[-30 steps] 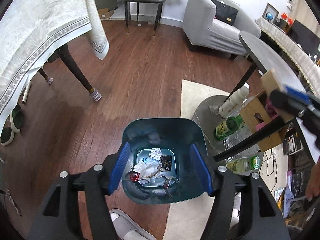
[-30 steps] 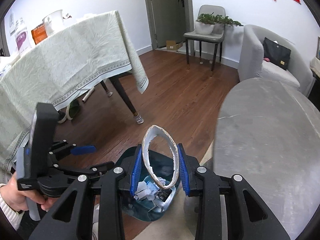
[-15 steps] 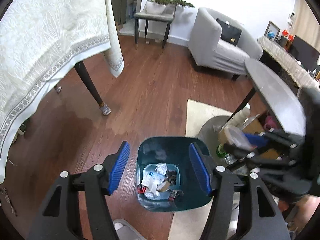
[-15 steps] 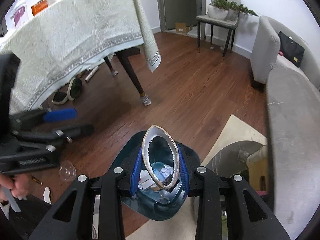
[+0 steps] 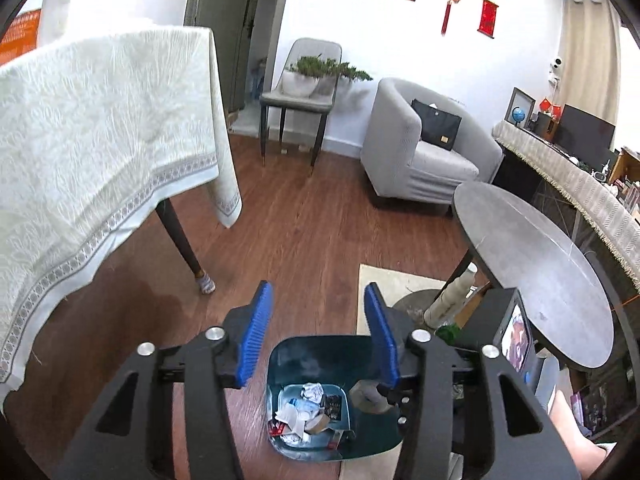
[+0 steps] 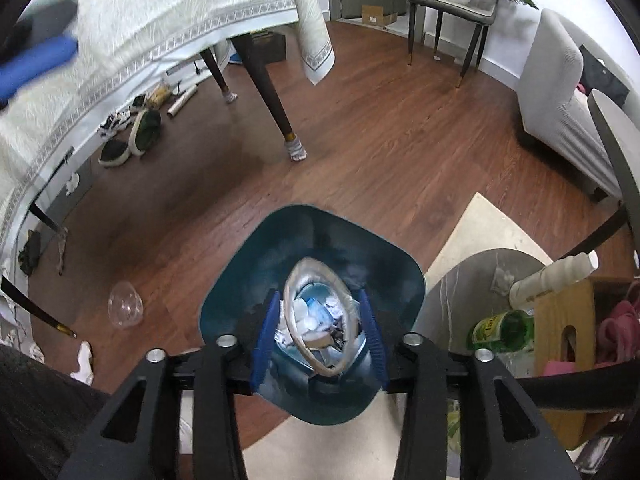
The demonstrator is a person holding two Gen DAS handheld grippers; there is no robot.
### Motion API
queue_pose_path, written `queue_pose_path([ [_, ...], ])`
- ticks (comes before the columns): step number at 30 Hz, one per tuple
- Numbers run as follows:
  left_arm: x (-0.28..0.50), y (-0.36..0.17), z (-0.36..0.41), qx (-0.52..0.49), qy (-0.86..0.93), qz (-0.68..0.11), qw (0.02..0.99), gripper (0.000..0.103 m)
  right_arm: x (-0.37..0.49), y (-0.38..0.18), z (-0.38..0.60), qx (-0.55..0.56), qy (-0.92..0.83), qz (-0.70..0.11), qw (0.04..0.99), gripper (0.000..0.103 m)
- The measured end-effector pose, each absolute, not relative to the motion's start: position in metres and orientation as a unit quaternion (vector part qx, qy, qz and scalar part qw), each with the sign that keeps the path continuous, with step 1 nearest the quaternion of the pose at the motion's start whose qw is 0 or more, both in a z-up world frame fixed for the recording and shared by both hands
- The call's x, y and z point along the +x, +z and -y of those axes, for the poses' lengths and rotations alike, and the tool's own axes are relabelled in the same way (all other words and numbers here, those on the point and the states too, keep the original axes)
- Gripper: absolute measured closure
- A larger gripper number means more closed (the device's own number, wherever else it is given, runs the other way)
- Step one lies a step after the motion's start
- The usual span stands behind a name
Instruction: Collect trash
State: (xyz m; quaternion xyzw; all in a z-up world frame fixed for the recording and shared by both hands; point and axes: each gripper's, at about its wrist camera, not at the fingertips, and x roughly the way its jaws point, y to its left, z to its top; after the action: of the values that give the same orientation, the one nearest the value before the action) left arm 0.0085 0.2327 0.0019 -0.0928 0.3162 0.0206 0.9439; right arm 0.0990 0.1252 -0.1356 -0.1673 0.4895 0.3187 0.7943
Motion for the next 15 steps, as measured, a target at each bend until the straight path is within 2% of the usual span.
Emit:
queue_pose_path([
  [9,0.000,0.021,-0.219,-0.065,0.024,-0.293,0.953,0.057,0.093,-0.111,-0.111,-0.150,0.319,-0.464,0.813,0.048],
  [15,-0.006,0.031,-0.204,-0.045,0.022,-0.282,0.958,0.041,0.082,-0.073,-0.094,-0.140,0.320,-0.402,0.847,0.040],
])
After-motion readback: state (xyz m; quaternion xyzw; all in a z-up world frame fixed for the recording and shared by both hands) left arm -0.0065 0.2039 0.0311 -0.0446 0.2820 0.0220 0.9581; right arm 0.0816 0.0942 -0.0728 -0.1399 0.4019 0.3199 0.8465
